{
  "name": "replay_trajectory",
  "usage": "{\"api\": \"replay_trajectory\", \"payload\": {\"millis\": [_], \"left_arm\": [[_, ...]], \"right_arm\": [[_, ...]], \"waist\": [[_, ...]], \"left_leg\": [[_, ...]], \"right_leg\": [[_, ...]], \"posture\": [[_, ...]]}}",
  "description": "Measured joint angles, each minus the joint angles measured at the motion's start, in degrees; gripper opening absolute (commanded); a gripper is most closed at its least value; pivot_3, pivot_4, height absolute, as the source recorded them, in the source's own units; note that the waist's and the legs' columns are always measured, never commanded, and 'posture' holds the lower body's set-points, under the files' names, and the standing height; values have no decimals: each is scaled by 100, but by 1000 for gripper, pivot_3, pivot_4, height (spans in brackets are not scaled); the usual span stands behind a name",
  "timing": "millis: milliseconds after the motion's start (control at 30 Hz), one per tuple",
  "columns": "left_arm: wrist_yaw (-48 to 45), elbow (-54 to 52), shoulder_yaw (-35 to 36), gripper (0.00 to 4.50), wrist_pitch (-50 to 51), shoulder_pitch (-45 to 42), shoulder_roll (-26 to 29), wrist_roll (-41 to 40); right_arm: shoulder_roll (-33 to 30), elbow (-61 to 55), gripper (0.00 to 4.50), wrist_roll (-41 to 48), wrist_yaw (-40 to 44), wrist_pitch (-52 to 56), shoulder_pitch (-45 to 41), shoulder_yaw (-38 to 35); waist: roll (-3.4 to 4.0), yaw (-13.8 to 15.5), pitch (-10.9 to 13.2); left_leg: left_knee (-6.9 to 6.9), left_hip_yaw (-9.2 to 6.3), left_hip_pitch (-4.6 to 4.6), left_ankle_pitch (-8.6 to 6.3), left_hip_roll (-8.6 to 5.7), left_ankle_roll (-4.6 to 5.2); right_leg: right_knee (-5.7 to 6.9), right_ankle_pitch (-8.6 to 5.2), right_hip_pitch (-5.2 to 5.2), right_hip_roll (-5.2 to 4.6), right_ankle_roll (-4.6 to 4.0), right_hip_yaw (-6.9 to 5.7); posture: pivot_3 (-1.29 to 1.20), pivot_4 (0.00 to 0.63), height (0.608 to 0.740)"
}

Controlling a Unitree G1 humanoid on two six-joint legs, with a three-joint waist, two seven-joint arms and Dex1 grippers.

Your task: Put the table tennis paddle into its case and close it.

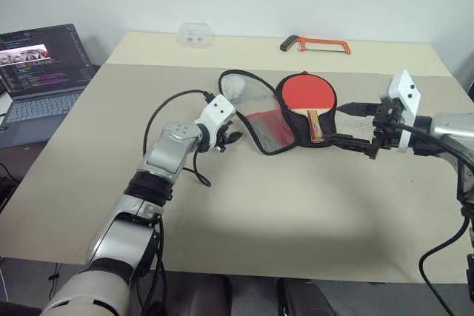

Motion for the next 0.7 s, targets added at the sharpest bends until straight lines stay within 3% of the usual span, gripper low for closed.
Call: {"api": "replay_trajectory", "payload": {"millis": [100, 333, 700], "left_arm": [[6, 93, 0, 28, -88, -22, -146, 78], [69, 452, 5, 28, -121, -335, -639, 263], [914, 1254, 203, 28, -986, -1313, -2093, 360]], "right_arm": [[32, 0, 4500, 8, -15, -69, -1, 0], [-12, 153, 4500, -38, -54, -260, 5, -9], [-549, 341, 4500, -44, -259, -439, 279, -688]], "waist": [[0, 2, 0], [-2, 59, 1], [-2, 87, 1]], "left_leg": [[0, 0, 0, 0, 0, -1], [5, -2, -3, 1, -1, -1], [3, 0, -5, 0, -6, 0]], "right_leg": [[-1, 0, 0, 0, 0, 0], [-1, 0, 0, -2, 0, -4], [-5, 0, 3, -3, 0, -2]], "posture": [[0, 150, 740], [0, 150, 740], [0, 150, 740]]}}
